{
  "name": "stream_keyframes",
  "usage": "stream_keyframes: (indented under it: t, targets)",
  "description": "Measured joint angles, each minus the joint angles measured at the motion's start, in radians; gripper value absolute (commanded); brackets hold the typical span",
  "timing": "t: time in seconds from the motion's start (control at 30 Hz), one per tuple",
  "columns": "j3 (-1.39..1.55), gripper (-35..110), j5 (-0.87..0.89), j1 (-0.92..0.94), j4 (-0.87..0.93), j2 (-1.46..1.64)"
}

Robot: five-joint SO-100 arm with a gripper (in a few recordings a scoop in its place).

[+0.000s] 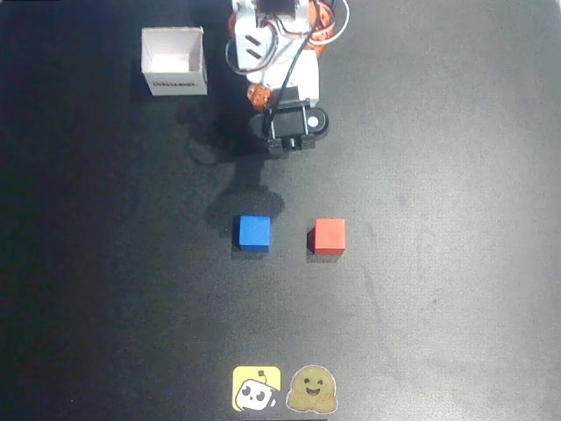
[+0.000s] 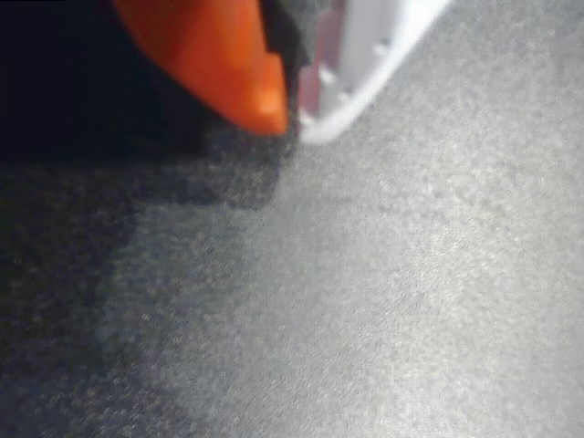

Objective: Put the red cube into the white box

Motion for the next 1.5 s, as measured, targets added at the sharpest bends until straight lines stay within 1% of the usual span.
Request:
stream_keyframes:
  t: [0.1, 0.17, 0.4, 0.67, 0.7, 0.8, 0.87, 0.93, 1.0, 1.13, 1.5]
  targets:
    - [-0.069, 0, -0.005, -0.018, 0.037, -0.008]
    - [-0.14, 0, -0.005, -0.038, 0.057, -0.069]
    - [-0.505, 0, 0.008, -0.106, 0.077, -0.495]
    - [-0.71, 2, 0.121, -0.212, -0.078, -0.911]
    - [-0.749, 4, 0.133, -0.225, -0.087, -0.973]
    - [-0.881, 15, 0.147, -0.241, -0.098, -1.158]
    - [-0.939, 19, 0.149, -0.235, -0.11, -1.258]
    - [-0.956, 26, 0.149, -0.242, -0.144, -1.319]
    - [-0.959, 28, 0.153, -0.245, -0.183, -1.356]
    - [-0.959, 28, 0.161, -0.239, -0.258, -1.416]
    - [-0.959, 28, 0.215, -0.278, -0.396, -1.529]
